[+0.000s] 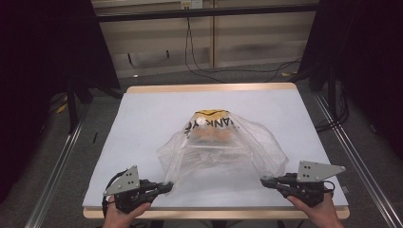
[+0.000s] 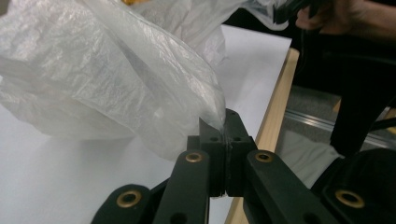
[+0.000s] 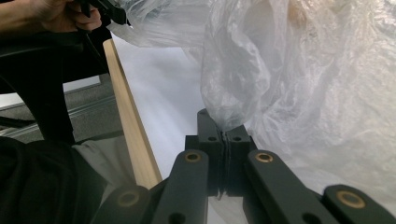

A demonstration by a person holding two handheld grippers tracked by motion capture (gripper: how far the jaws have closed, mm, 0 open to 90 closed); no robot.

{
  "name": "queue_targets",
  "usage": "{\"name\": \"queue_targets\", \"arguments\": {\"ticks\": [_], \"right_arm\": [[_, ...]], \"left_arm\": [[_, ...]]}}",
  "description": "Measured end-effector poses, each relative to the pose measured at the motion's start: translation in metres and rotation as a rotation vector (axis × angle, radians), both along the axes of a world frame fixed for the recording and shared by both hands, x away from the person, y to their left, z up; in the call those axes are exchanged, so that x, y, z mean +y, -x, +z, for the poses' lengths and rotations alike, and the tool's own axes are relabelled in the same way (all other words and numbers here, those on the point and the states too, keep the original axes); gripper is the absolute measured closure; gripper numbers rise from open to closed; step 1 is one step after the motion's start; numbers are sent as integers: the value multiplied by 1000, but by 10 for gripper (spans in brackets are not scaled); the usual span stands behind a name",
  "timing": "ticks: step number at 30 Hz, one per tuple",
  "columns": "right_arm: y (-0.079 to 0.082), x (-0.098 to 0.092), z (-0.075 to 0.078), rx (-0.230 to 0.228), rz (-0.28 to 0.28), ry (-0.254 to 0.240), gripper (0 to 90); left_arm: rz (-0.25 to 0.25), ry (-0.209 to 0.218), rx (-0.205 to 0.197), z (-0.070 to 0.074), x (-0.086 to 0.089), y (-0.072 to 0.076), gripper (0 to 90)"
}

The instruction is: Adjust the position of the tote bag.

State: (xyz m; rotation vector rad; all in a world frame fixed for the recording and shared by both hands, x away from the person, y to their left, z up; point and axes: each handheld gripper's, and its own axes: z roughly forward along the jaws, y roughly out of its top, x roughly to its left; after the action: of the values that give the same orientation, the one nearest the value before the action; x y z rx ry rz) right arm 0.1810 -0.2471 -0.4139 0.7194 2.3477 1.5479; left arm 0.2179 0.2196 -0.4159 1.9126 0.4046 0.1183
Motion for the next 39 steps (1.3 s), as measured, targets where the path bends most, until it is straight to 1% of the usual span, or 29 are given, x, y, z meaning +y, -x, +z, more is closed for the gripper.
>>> {"name": "queue_targets", "arguments": {"ticks": [1,2,3,4,5,6,7,8,9,11,12,13,14,17,18,20,21,24,26,27,29,30,31,32,33,34,36,39], "right_arm": [[-1,0,1,-3,2,-3,885],[-4,0,5,-11,8,-11,885],[-4,0,5,-11,8,-11,885],[-7,1,10,-26,7,-18,886],[-8,2,13,-32,7,-16,886],[-9,3,15,-35,6,-23,886],[-9,3,15,-35,6,-23,886],[-11,3,18,-40,6,-30,886],[-11,3,18,-40,6,-30,886],[-13,3,22,-52,5,-33,887],[-16,3,26,-57,3,-43,887],[-16,3,26,-57,3,-43,887],[-17,3,28,-62,3,-44,887],[-21,3,37,-84,6,-57,887],[-22,3,39,-92,5,-61,887],[-25,3,44,-103,10,-65,887],[-26,3,46,-109,9,-66,887],[-30,4,53,-124,16,-69,886],[-35,5,58,-131,20,-73,886],[-35,5,58,-131,20,-73,886],[-39,6,61,-137,18,-85,886],[-43,6,66,-150,20,-99,887],[-43,6,66,-150,20,-99,887],[-44,6,68,-157,21,-104,887],[-46,6,71,-163,19,-106,887],[-48,5,75,-167,19,-117,887],[-51,5,78,-172,14,-126,887],[-53,4,80,-177,10,-133,887]], "left_arm": [[2,-13,-15,3,1,-1,896],[4,-11,-20,4,1,-1,895],[7,-19,-31,7,1,-2,895],[12,-10,-32,9,1,-2,896],[11,-8,-41,11,2,-3,895],[17,-11,-59,17,3,-4,896],[17,-11,-59,17,3,-4,896],[22,4,-67,23,3,-4,896],[22,4,-67,23,3,-4,896],[20,-2,-82,27,4,-6,896],[15,0,-86,29,3,-7,896],[20,5,-84,31,2,-7,896],[13,5,-88,32,1,-8,896],[11,-2,-93,36,-2,-10,896],[6,11,-94,37,-3,-11,896],[9,4,-102,40,-4,-13,896],[5,18,-99,41,-4,-15,896],[21,23,-110,45,-4,-20,895],[24,42,-109,48,-4,-24,896],[27,32,-117,49,-4,-25,896],[16,46,-109,53,-4,-27,895],[18,53,-114,55,-4,-28,896],[23,53,-121,57,-5,-29,896],[25,42,-125,60,-4,-30,896],[19,60,-128,62,-3,-33,896],[22,71,-129,64,-3,-35,896],[31,76,-137,69,-2,-40,896],[40,82,-143,72,-2,-43,897]]}}
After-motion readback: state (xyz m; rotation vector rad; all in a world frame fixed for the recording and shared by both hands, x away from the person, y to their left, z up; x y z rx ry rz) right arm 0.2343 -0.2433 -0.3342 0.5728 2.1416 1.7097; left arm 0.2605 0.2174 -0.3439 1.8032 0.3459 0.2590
